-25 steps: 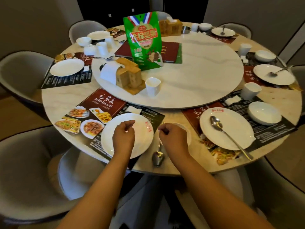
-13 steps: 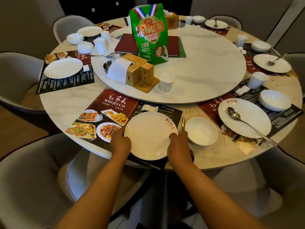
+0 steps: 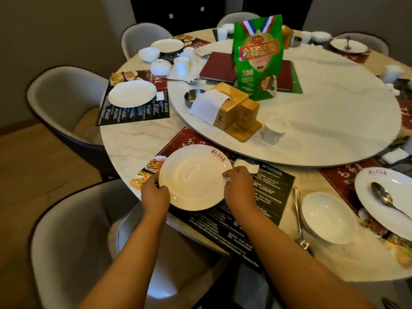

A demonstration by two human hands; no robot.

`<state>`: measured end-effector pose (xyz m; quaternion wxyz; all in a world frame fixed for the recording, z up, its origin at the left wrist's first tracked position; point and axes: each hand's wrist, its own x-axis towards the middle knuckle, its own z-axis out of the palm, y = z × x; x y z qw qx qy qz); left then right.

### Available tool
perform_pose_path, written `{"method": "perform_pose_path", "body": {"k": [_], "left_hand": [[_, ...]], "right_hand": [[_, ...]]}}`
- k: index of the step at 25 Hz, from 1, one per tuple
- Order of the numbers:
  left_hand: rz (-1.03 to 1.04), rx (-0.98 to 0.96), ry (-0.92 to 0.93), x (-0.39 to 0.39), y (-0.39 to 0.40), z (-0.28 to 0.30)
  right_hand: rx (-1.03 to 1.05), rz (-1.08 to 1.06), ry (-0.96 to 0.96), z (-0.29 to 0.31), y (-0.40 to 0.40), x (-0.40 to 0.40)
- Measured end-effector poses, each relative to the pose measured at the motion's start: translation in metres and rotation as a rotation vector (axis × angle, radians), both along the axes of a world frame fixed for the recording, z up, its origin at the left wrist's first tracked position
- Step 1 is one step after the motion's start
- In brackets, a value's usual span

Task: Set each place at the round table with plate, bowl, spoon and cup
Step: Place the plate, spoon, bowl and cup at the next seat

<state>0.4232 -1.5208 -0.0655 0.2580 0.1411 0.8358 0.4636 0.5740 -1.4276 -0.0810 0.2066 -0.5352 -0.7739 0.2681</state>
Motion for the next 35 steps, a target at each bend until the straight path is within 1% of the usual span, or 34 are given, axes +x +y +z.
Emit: {"method": "perform_pose_path", "body": {"k": [3,4,8,10,13,16,19,20,22,24,26,28,32,34,35], "left_hand": [[0.084,-0.014,-0.045,-0.023,0.007,-0.001],[0.088,-0.034,-0.044,-0.031,0.009,-0.005],[0.089,-0.054,-0.039,-0.038,0.01,-0.012],[0.094,-0.056,-0.034,-0.041,0.01,-0.015],[0.074,-0.069,-0.012,-0.039,0.007,-0.017],[0.009,-0.075,0.047,-0.035,0.004,-0.019],[-0.02,-0.052,0.168,-0.01,0.0,-0.012],[-0.031,-0.013,0.196,0.002,0.001,-0.009],[-0.151,0.105,0.19,0.035,0.005,-0.004],[-0.343,0.17,0.103,0.076,0.012,-0.002],[-0.499,0.179,0.024,0.116,0.021,-0.005],[-0.605,0.179,-0.068,0.151,0.032,-0.01],[-0.716,0.154,-0.166,0.207,0.054,-0.014],[-0.742,0.147,-0.203,0.226,0.062,-0.012],[-0.754,0.146,-0.217,0.233,0.065,-0.011]], "right_hand": [[-0.098,0.009,-0.004,0.002,0.016,-0.026],[-0.093,0.011,-0.015,0.0,0.02,-0.031],[-0.189,0.003,0.098,-0.01,0.031,-0.05],[-0.28,-0.048,0.19,-0.012,0.032,-0.053],[-0.314,-0.065,0.255,-0.008,0.028,-0.051],[-0.234,0.015,0.136,-0.005,0.022,-0.043],[-0.124,0.043,0.102,0.008,0.008,-0.02],[-0.09,0.001,0.111,0.013,0.002,-0.009],[-0.024,-0.137,0.12,0.021,-0.01,0.023],[0.08,-0.269,0.059,0.022,-0.021,0.061],[0.133,-0.418,-0.037,0.018,-0.026,0.101],[0.101,-0.559,-0.081,0.014,-0.031,0.137],[0.03,-0.708,-0.11,0.006,-0.036,0.187],[-0.026,-0.741,-0.069,0.004,-0.033,0.202],[-0.063,-0.751,-0.003,0.003,-0.031,0.208]]}}
